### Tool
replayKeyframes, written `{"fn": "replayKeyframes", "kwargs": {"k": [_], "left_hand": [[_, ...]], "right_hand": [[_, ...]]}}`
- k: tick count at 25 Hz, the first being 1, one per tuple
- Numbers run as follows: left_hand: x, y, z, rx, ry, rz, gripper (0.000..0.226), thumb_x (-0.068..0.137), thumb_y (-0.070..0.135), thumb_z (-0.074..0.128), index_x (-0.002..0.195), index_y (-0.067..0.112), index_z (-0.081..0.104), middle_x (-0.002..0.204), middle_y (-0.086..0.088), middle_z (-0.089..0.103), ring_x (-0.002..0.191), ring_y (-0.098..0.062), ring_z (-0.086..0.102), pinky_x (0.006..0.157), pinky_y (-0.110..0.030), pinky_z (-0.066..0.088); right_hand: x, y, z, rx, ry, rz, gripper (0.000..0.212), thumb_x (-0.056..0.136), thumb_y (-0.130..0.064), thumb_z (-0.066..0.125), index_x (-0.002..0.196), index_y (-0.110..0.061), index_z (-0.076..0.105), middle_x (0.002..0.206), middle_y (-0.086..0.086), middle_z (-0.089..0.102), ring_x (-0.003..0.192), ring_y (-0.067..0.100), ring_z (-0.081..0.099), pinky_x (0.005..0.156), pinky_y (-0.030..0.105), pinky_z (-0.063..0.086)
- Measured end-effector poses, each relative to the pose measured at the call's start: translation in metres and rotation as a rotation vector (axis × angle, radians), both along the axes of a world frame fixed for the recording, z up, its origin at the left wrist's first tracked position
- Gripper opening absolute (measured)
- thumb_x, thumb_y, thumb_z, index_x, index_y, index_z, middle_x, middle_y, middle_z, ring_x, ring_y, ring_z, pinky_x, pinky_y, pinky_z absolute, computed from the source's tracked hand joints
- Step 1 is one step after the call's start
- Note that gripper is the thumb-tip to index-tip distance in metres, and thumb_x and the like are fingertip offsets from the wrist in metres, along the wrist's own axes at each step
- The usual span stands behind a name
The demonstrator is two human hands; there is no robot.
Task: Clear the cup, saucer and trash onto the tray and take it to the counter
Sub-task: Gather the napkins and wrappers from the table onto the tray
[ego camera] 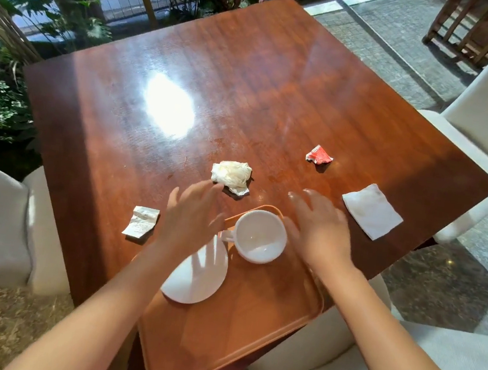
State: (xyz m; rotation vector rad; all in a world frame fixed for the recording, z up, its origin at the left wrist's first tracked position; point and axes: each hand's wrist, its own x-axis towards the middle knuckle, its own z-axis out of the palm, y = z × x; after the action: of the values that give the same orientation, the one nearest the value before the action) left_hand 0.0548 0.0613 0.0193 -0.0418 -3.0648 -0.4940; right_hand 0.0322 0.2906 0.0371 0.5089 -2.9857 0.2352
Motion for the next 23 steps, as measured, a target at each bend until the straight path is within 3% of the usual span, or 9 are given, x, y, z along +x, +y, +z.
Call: {"fn": "replayKeyframes", "kwargs": {"k": [3, 7, 9, 12, 15, 18, 21, 23], "left_hand": [[-0.053, 0.005, -0.005, -0.09, 0.017, -0.13, 0.059, 0.084, 0.025, 0.064, 0.138, 0.02, 0.04, 0.145, -0.012, 0.042, 0.132, -0.029, 0.038, 0.105, -0.05, 0.03], [-0.094, 0.011, -0.027, -0.247, -0.206, -0.174, 0.061, 0.091, 0.024, 0.054, 0.145, 0.028, 0.026, 0.154, -0.012, 0.023, 0.14, -0.03, 0.019, 0.108, -0.052, 0.028], [-0.1, 0.011, -0.037, -0.25, -0.232, -0.18, 0.054, 0.093, 0.021, 0.051, 0.142, 0.029, 0.032, 0.151, -0.012, 0.028, 0.137, -0.031, 0.025, 0.103, -0.052, 0.037], [-0.104, 0.009, -0.052, -0.193, -0.115, -0.224, 0.039, 0.09, 0.019, 0.054, 0.128, 0.029, 0.051, 0.131, -0.014, 0.047, 0.118, -0.033, 0.043, 0.082, -0.049, 0.05], [-0.106, 0.005, -0.058, -0.199, -0.07, -0.318, 0.024, 0.09, 0.02, 0.051, 0.109, 0.035, 0.052, 0.129, -0.021, 0.05, 0.12, -0.04, 0.045, 0.089, -0.056, 0.046], [-0.102, 0.006, -0.051, -0.077, -0.079, -0.231, 0.033, 0.086, 0.01, 0.056, 0.113, 0.029, 0.059, 0.127, -0.02, 0.052, 0.117, -0.038, 0.047, 0.088, -0.049, 0.047], [-0.082, 0.009, -0.024, 0.138, 0.071, -0.063, 0.041, 0.081, 0.0, 0.065, 0.119, 0.016, 0.064, 0.121, -0.019, 0.058, 0.106, -0.035, 0.055, 0.08, -0.032, 0.044], [-0.053, 0.01, -0.007, 0.23, 0.188, -0.031, 0.041, 0.078, -0.001, 0.068, 0.117, 0.012, 0.065, 0.117, -0.021, 0.061, 0.102, -0.035, 0.058, 0.081, -0.032, 0.046]], "right_hand": [[-0.024, 0.042, -0.009, 0.149, -0.114, -0.163, 0.046, 0.089, -0.027, 0.057, 0.132, -0.015, 0.048, 0.137, 0.017, 0.05, 0.122, 0.035, 0.049, 0.088, 0.048, 0.048], [-0.048, 0.089, -0.036, 0.287, -0.218, -0.274, 0.046, 0.094, -0.024, 0.044, 0.14, -0.025, 0.036, 0.15, 0.008, 0.033, 0.136, 0.028, 0.03, 0.096, 0.046, 0.043], [-0.057, 0.103, -0.047, 0.273, -0.243, -0.311, 0.043, 0.093, -0.018, 0.042, 0.135, -0.026, 0.041, 0.143, 0.009, 0.039, 0.131, 0.03, 0.034, 0.093, 0.048, 0.046], [-0.064, 0.113, -0.056, 0.246, -0.262, -0.335, 0.037, 0.094, -0.015, 0.04, 0.128, -0.025, 0.048, 0.128, 0.01, 0.051, 0.114, 0.033, 0.047, 0.08, 0.044, 0.048], [-0.062, 0.116, -0.062, 0.146, -0.203, -0.349, 0.027, 0.093, -0.01, 0.043, 0.114, -0.016, 0.06, 0.115, 0.012, 0.059, 0.103, 0.035, 0.05, 0.069, 0.042, 0.049], [-0.061, 0.116, -0.063, 0.032, -0.117, -0.369, 0.022, 0.091, -0.006, 0.048, 0.101, -0.005, 0.068, 0.104, 0.016, 0.064, 0.097, 0.038, 0.052, 0.063, 0.043, 0.05], [-0.057, 0.11, -0.053, -0.05, -0.074, -0.375, 0.021, 0.091, -0.008, 0.05, 0.099, -0.004, 0.069, 0.102, 0.017, 0.066, 0.094, 0.038, 0.055, 0.063, 0.04, 0.049], [-0.042, 0.099, -0.04, -0.167, 0.002, -0.352, 0.017, 0.087, -0.008, 0.058, 0.099, -0.007, 0.07, 0.102, 0.015, 0.068, 0.093, 0.038, 0.059, 0.062, 0.04, 0.05]]}}
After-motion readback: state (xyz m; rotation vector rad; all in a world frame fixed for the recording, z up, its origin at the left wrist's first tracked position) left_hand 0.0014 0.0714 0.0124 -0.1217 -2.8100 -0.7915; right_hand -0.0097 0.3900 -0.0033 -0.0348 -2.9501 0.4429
